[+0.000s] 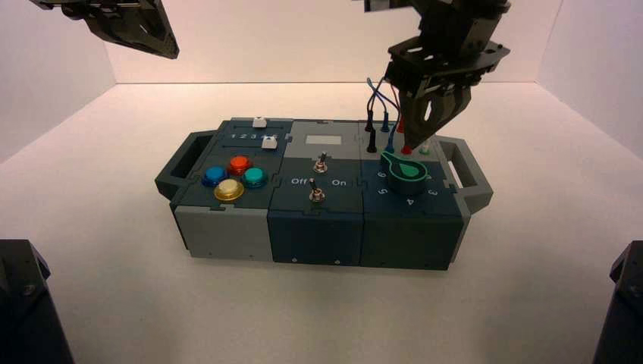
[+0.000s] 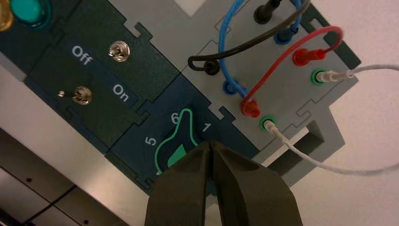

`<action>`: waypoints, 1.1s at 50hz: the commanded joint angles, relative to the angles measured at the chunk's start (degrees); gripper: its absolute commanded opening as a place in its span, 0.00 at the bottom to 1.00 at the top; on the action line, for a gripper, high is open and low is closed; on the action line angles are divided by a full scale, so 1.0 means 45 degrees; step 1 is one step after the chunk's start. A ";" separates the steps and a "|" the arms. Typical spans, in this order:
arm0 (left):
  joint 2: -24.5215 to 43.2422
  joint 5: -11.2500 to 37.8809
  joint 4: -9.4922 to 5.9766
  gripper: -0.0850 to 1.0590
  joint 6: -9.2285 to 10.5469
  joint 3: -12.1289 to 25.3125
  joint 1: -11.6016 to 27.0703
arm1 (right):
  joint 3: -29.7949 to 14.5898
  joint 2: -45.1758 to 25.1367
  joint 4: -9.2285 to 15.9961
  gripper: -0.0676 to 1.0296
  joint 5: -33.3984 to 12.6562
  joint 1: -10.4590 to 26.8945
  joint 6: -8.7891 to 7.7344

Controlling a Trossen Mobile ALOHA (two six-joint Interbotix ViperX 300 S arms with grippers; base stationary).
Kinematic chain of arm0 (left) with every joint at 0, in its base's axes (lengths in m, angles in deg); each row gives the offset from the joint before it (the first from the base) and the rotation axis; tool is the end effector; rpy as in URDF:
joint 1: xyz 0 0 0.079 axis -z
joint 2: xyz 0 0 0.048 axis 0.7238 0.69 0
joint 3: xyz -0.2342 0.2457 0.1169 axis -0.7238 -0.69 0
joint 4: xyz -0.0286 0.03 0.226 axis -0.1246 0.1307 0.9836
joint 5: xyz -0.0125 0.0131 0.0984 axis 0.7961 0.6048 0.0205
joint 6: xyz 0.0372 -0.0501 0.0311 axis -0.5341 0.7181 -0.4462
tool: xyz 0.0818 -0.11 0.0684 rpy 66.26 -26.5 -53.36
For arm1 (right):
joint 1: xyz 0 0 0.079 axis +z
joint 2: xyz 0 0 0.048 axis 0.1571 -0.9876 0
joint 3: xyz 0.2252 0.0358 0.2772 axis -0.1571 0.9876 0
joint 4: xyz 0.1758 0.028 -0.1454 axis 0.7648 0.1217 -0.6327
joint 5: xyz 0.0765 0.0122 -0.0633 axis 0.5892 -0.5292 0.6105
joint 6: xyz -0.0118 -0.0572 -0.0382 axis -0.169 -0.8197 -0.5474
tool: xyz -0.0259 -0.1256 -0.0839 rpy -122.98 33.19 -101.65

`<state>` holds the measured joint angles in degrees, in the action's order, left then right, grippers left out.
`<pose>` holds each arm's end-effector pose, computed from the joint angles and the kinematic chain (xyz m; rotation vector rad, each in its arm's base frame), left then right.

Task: Turn the knob to position 6.

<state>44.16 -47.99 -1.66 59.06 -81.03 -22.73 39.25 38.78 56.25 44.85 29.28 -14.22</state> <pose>0.2502 -0.1246 0.1376 0.1311 0.8793 -0.4319 0.2322 0.1965 0.0572 -0.4359 1.3177 0.6075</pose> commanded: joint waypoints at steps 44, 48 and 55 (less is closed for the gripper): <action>-0.0215 -0.0039 -0.0020 0.05 -0.0020 0.0410 0.0059 | -0.0742 -0.1035 0.0039 0.04 0.0078 0.0527 -0.0098; -0.0215 -0.0039 -0.0020 0.05 -0.0020 0.0430 0.0059 | -0.0762 -0.1055 0.0059 0.04 0.0078 0.0527 -0.0098; -0.0215 -0.0039 -0.0020 0.05 -0.0020 0.0430 0.0059 | -0.0762 -0.1055 0.0039 0.04 0.0078 0.0527 -0.0098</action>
<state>43.55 -47.90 -1.66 59.06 -81.11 -22.73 36.88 33.50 56.16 45.38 31.04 -14.48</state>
